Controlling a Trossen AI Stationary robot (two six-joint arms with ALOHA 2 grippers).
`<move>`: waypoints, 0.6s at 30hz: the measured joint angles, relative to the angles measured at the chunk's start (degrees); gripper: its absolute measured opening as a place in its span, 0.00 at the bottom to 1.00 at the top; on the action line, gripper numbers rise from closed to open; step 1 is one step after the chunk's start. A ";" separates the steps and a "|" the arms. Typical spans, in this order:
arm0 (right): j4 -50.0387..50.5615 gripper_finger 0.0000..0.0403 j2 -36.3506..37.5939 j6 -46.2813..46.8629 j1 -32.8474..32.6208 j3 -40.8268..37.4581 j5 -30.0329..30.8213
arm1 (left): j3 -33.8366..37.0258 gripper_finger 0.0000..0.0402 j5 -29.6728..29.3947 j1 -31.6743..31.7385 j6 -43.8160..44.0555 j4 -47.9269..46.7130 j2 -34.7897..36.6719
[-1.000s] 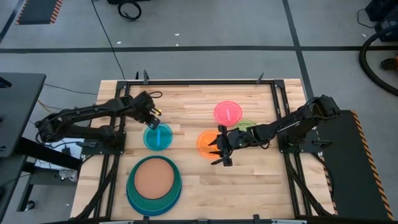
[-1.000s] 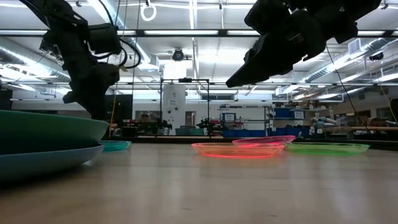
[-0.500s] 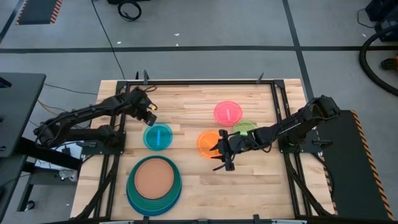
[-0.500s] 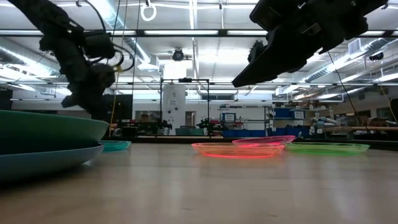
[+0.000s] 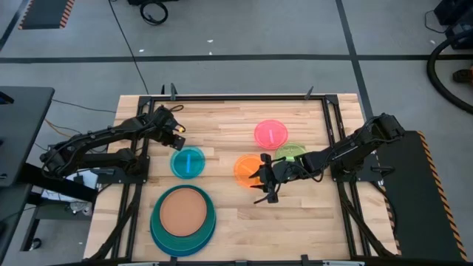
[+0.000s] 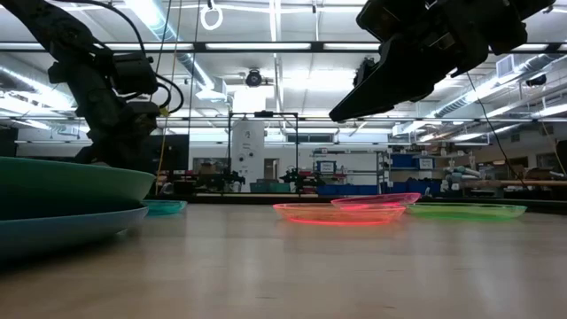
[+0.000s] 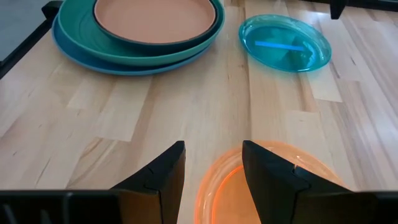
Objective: Stack plastic plates
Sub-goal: Stack the light blue plate on top of the orange plate
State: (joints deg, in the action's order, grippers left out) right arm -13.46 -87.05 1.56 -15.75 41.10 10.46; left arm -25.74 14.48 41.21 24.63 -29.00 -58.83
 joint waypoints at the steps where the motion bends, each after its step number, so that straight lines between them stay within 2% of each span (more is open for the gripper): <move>1: -0.16 0.42 0.00 -0.08 0.02 0.00 0.00 | 0.00 0.12 0.00 0.00 0.30 -0.60 0.00; 5: -1.21 0.42 0.00 -0.97 0.13 -0.02 0.00 | 0.00 0.16 -0.78 0.00 2.05 -4.12 0.00; 13: -2.34 0.42 0.02 -2.33 0.17 -0.02 -0.02 | 0.00 0.33 -3.49 -1.45 4.28 -5.37 0.00; 18: -2.34 0.42 0.02 -2.69 0.17 -0.02 -0.02 | 0.00 0.35 -6.18 -3.10 4.57 -5.84 -0.02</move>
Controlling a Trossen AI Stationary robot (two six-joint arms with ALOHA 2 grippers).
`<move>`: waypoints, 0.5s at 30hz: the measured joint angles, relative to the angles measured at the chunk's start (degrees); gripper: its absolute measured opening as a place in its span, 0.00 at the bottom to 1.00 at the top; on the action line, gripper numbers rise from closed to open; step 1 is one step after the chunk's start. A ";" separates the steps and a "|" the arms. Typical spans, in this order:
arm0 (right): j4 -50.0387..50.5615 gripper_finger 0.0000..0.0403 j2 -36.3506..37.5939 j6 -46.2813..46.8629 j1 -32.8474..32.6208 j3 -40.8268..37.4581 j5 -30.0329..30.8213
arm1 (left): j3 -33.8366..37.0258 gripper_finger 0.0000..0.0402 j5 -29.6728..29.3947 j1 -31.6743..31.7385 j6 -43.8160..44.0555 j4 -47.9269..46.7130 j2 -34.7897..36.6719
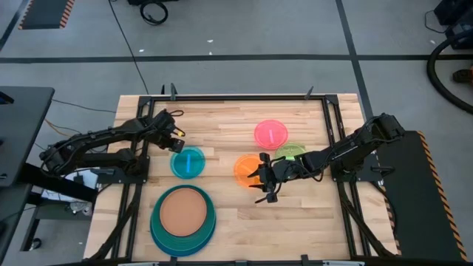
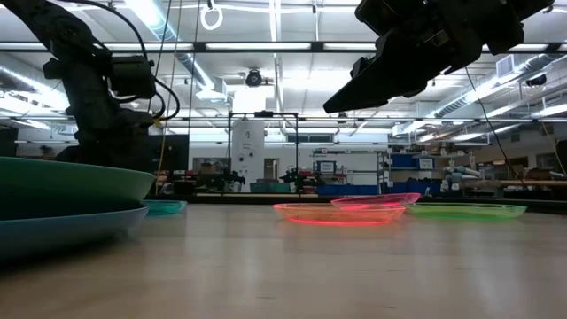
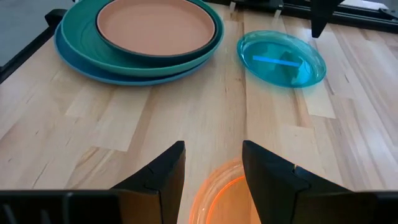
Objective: Stack plastic plates
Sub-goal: Stack the light blue plate on top of the orange plate
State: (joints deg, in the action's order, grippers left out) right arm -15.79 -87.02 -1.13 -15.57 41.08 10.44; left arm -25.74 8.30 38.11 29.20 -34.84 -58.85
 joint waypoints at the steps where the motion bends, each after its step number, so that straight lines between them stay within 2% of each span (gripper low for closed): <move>1: 0.00 0.42 0.00 -0.02 0.00 0.00 0.00 | 0.00 0.35 -0.79 -0.28 0.16 -0.30 0.00; 15: 0.00 0.42 0.00 -0.13 0.02 0.00 -0.02 | 0.00 0.35 -1.07 -4.94 1.42 0.55 -7.96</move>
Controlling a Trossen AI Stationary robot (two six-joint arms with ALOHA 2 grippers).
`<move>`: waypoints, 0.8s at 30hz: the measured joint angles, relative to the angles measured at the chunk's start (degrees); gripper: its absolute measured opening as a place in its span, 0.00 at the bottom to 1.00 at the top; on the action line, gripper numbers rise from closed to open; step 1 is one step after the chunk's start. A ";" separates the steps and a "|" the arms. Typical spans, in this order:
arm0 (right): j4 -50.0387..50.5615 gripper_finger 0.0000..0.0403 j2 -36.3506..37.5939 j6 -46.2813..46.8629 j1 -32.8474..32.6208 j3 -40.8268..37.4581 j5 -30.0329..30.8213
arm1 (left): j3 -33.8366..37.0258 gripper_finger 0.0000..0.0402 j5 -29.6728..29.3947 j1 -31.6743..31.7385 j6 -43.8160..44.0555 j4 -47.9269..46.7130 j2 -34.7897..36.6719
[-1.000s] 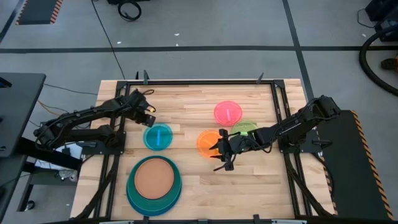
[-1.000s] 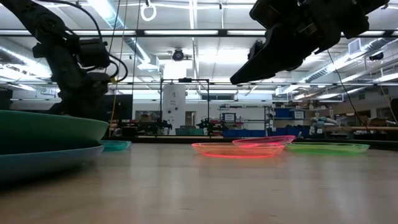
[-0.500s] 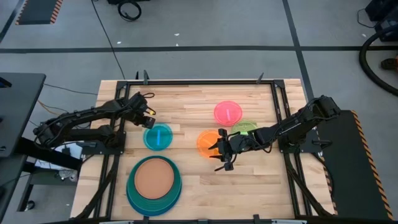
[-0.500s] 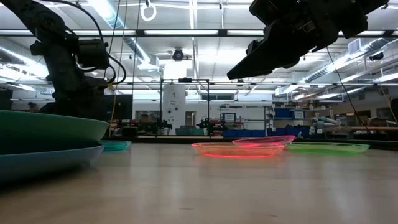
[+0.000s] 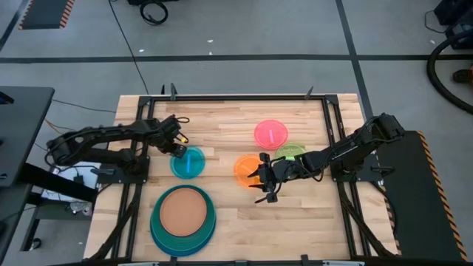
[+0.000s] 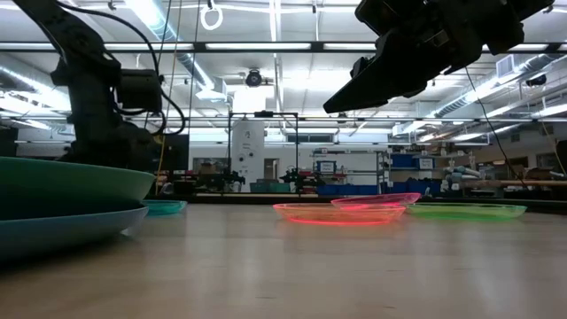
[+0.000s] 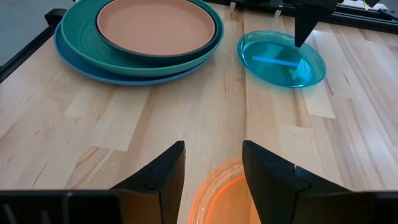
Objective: Stack plastic plates
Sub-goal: Stack the light blue plate on top of the orange plate
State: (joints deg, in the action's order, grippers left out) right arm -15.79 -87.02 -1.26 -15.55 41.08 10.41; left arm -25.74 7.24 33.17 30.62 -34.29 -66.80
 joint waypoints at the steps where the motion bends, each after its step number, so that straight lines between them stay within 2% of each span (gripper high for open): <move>1: 0.00 0.42 0.00 0.00 0.04 0.00 0.00 | 0.00 0.35 -0.08 -0.08 0.01 0.06 -0.30; 13: 0.02 0.42 0.00 0.02 0.26 0.00 0.00 | 0.00 0.34 -0.05 -0.68 -0.21 0.45 -0.48; 24: 0.02 0.42 0.00 0.02 0.31 0.00 -0.02 | 0.00 0.12 0.00 -0.68 -0.16 0.45 -0.48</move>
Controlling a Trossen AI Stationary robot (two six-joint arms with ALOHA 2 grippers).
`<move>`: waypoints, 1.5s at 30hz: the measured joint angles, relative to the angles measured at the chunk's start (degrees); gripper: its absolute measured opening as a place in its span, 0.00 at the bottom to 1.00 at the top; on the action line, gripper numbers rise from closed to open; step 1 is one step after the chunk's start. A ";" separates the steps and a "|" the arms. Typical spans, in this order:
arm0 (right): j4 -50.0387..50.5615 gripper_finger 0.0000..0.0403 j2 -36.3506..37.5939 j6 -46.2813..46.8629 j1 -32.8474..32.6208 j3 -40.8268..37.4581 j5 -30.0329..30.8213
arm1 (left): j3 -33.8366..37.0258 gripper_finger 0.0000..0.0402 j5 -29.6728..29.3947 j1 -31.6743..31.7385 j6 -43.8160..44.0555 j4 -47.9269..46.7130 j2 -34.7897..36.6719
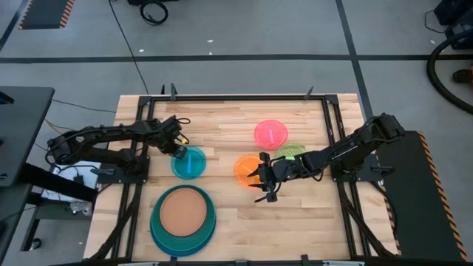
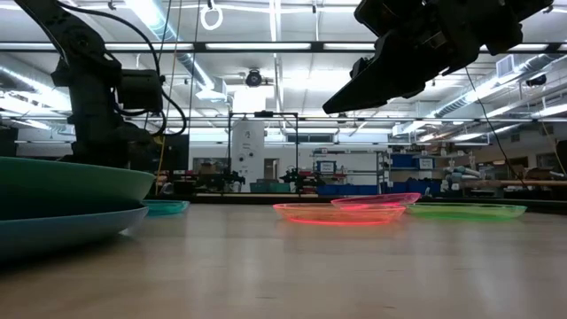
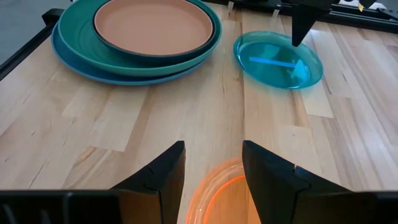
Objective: Stack plastic plates
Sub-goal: Stack the light blue plate on top of the orange plate
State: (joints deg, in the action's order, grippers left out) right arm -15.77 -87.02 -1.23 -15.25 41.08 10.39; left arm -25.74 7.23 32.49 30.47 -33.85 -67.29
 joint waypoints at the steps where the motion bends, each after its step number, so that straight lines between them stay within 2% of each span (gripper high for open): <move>1: 0.00 0.42 0.00 0.00 0.00 0.00 0.00 | 0.00 0.10 0.01 0.00 0.18 0.00 0.00; 6: 0.02 0.42 0.00 0.00 0.00 0.00 -0.02 | -0.04 0.02 0.14 0.00 0.41 0.02 0.02; 13: 0.02 0.42 0.00 0.00 0.00 0.00 -0.02 | -1.03 0.01 0.21 0.00 0.36 0.00 0.04; 23: 1.76 0.42 0.00 -0.03 0.00 0.00 0.50 | -10.78 0.01 1.01 -2.69 -2.44 -4.87 0.31; 34: 3.19 0.42 0.00 -0.48 0.04 0.00 1.84 | -18.68 0.01 1.19 -11.18 0.66 -15.76 3.07; 40: 3.19 0.42 0.53 -1.93 0.64 0.00 2.00 | -19.96 0.01 1.19 -18.57 8.64 -17.83 7.33; 45: 2.95 0.42 0.98 -3.08 1.68 0.00 1.99 | -20.02 0.01 1.22 -28.38 17.43 -18.71 8.53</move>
State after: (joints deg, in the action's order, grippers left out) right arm -12.82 -86.04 -4.32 -13.56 41.08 12.38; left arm -45.76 8.45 4.11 47.90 -52.55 -58.76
